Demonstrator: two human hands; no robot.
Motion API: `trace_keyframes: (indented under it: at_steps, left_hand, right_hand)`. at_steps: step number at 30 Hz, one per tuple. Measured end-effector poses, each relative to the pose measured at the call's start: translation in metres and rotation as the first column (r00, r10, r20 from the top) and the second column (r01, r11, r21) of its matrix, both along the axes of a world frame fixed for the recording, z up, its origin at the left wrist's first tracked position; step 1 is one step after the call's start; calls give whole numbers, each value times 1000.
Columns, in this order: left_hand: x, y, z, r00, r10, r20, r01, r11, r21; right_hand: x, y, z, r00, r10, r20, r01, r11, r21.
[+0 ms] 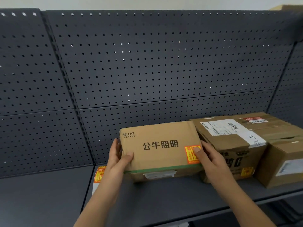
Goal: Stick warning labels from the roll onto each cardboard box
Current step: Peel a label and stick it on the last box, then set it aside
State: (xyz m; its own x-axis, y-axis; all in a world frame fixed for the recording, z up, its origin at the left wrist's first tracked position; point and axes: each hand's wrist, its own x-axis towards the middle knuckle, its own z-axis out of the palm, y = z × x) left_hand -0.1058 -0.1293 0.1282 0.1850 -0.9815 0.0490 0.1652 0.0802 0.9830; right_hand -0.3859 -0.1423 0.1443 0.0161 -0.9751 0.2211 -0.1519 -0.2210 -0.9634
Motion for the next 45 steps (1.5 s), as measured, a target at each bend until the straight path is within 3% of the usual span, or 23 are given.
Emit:
trace_keyframes:
  at_steps: [3, 10, 20, 26, 30, 32, 35, 37, 40, 45]
  left_hand:
    - [5, 13, -12, 999, -45, 22, 46, 998, -51]
    - [20, 30, -49, 967, -73, 243, 100, 990, -100]
    - [15, 46, -96, 976, 3, 218, -2, 1000, -6]
    - [27, 41, -102, 991, 35, 129, -31, 999, -31]
    - [54, 26, -82, 978, 204, -41, -204, 979, -11]
    - [65, 14, -63, 970, 241, -38, -241, 970, 0]
    - [61, -4, -41, 978, 181, 100, -188, 980, 68]
    - [53, -14, -35, 980, 99, 170, -129, 976, 174]
    - [44, -25, -31, 998, -3, 70, -19, 947, 321]
    - [32, -29, -29, 999, 30, 13, -33, 942, 335]
  right_hand:
    - [-3, 6, -13, 999, 36, 22, -36, 999, -12]
    - [-10, 1, -72, 993, 92, 69, -97, 991, 86]
    - [-2, 10, -139, 989, 53, 140, -77, 983, 169]
    - [-10, 11, -127, 987, 70, 146, -93, 984, 152]
    - [-19, 1, -104, 992, 45, 115, -48, 999, 25]
    - [-15, -9, -87, 987, -2, 163, 9, 999, -46]
    - [-1, -24, -64, 971, -34, 237, 51, 996, -68]
    - [5, -34, -54, 979, -29, 200, 39, 998, -45]
    - [15, -48, -46, 996, 8, 84, -16, 995, 97]
    - [24, -62, -49, 971, 51, 232, -131, 930, 343]
